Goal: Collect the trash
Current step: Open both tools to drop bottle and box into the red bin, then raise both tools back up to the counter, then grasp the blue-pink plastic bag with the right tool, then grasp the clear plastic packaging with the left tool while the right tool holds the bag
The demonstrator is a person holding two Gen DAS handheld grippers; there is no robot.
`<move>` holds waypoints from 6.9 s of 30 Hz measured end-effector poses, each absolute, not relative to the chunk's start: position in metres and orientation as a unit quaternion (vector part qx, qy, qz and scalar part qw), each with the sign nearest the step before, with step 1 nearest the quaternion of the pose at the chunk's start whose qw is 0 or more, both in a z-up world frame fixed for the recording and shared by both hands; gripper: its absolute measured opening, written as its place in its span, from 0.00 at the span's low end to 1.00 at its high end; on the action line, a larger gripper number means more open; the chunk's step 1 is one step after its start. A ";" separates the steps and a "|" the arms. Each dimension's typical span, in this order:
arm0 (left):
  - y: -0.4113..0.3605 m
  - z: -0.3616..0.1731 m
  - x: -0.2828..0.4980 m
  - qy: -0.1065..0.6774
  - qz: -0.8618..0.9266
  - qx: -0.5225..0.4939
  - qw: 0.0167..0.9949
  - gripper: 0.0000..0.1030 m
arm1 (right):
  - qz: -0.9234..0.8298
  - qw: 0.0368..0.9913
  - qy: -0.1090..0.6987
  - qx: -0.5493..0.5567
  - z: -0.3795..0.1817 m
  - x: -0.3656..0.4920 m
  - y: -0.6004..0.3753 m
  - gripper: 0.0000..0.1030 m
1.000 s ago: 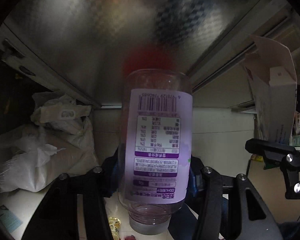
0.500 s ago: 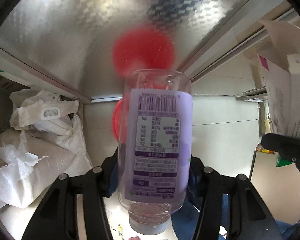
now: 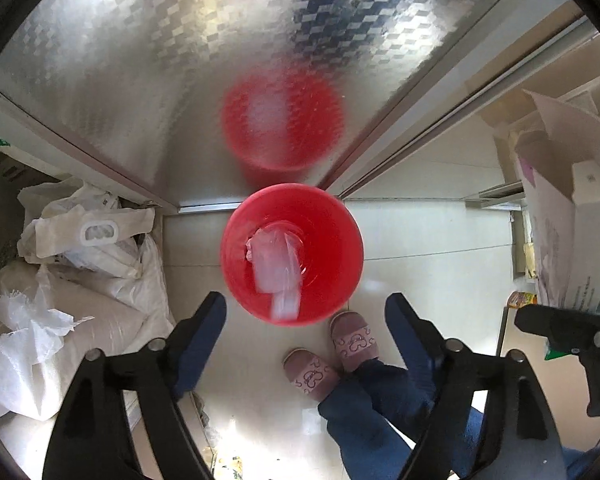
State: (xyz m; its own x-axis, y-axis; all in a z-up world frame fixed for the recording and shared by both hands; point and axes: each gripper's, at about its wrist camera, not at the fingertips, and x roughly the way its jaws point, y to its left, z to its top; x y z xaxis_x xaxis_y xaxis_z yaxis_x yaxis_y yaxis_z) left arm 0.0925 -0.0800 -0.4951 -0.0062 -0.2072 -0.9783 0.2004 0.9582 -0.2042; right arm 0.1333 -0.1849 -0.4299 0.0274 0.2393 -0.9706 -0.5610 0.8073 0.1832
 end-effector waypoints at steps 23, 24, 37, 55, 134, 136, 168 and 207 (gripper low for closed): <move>-0.034 -0.479 0.070 0.687 -0.092 0.001 0.720 1.00 | 0.290 0.689 0.649 -0.143 -0.456 0.133 -0.167 0.55; -0.032 -0.481 0.068 0.690 -0.093 -0.004 0.717 1.00 | 0.293 0.687 0.649 -0.145 -0.459 0.133 -0.165 0.55; -0.009 -0.519 0.052 0.712 -0.090 -0.035 0.696 1.00 | 0.292 0.652 0.669 -0.205 -0.546 0.144 -0.138 0.55; -0.015 -0.509 0.042 0.711 -0.108 -0.027 0.694 1.00 | 0.265 0.667 0.671 -0.186 -0.522 0.133 -0.153 0.88; 0.122 -0.053 0.300 0.559 -0.148 0.020 0.816 1.00 | 0.269 0.818 0.492 -0.131 -0.081 0.298 -0.018 0.98; 0.134 -0.059 0.311 0.564 -0.149 0.012 0.812 1.00 | 0.269 0.812 0.501 -0.136 -0.087 0.312 -0.004 0.98; 0.190 -0.099 0.364 0.600 -0.135 0.020 0.788 1.00 | 0.266 0.740 0.598 -0.155 -0.154 0.379 0.029 0.25; 0.147 -0.202 0.489 0.609 -0.322 0.214 0.692 0.66 | 0.162 0.784 0.598 -0.031 -0.109 0.375 -0.072 0.15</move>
